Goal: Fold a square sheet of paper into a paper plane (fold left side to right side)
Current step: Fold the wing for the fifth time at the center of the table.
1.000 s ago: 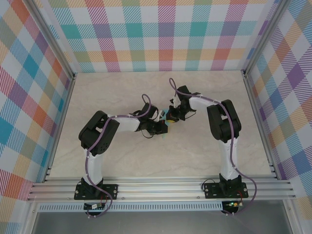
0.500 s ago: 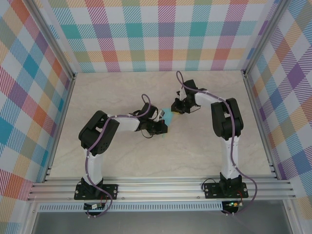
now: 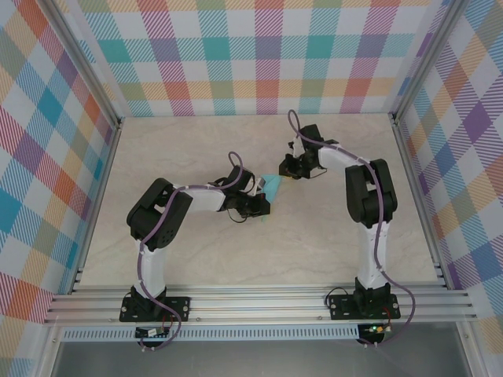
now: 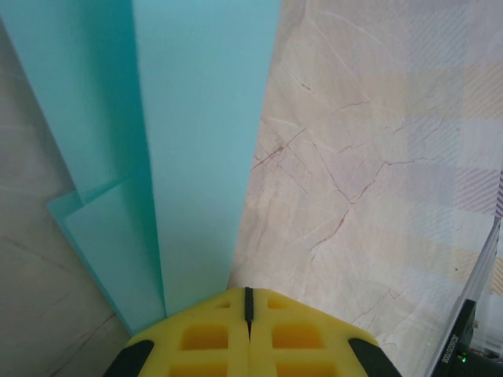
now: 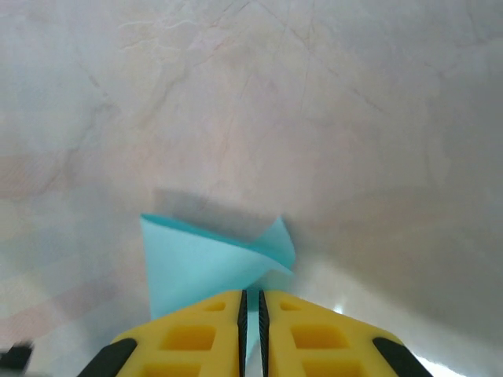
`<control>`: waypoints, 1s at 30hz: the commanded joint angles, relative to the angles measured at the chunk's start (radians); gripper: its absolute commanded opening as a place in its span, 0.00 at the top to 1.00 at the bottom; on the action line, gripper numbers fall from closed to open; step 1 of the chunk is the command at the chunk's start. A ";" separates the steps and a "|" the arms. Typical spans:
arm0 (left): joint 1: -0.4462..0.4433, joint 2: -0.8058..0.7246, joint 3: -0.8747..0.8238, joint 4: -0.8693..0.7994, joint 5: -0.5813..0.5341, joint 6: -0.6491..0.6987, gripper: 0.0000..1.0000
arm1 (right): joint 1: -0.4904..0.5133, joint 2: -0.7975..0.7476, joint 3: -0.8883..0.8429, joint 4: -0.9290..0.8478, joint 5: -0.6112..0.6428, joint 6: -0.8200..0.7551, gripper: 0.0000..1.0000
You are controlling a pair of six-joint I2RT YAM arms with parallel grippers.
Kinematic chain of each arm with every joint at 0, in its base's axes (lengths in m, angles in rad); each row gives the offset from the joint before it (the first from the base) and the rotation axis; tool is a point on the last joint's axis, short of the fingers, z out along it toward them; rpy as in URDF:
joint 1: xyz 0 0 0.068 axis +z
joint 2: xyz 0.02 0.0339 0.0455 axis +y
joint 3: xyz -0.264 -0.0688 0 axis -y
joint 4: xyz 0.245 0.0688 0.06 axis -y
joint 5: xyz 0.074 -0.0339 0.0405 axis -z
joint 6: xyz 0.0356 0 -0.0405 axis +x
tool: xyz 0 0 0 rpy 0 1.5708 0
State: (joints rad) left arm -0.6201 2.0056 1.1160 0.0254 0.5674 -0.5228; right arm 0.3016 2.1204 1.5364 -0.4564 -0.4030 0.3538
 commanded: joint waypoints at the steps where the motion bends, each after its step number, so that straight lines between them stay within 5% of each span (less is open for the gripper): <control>1: -0.003 0.027 -0.030 -0.116 0.004 0.009 1.00 | 0.003 -0.103 -0.098 0.043 -0.062 0.013 0.88; 8: -0.003 0.028 -0.029 -0.118 0.002 0.010 1.00 | 0.081 -0.120 -0.231 0.141 -0.106 0.080 0.88; 30: -0.003 0.025 -0.028 -0.134 0.001 0.016 1.00 | 0.014 0.165 0.111 -0.056 0.051 -0.052 0.88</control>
State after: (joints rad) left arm -0.6201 2.0056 1.1160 0.0254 0.5667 -0.5228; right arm 0.3477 2.2387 1.6157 -0.5056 -0.4381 0.3416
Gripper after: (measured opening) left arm 0.033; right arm 0.116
